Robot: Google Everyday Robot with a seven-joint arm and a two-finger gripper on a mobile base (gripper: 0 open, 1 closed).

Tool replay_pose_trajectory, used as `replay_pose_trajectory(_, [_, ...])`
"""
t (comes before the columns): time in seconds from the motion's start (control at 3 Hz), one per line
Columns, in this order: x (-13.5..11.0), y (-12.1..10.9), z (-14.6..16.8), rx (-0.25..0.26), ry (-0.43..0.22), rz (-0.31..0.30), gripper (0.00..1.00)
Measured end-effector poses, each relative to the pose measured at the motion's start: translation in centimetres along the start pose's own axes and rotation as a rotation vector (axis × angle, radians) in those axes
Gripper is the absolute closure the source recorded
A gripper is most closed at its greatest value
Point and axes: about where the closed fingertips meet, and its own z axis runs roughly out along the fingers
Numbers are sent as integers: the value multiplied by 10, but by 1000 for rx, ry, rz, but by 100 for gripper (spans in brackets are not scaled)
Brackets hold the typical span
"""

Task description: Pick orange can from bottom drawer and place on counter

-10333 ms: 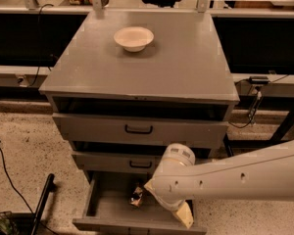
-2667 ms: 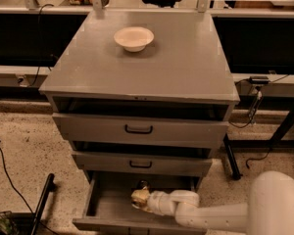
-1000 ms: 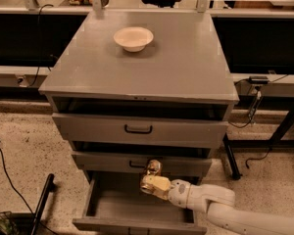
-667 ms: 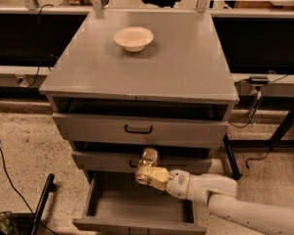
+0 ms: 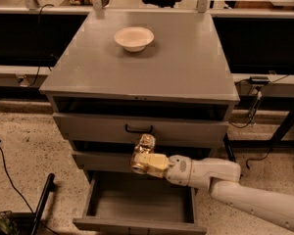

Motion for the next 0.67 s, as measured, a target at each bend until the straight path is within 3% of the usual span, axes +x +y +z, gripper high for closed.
replay_pose_trajectory(0.67, [4,-84,23,73,-70,-9,100])
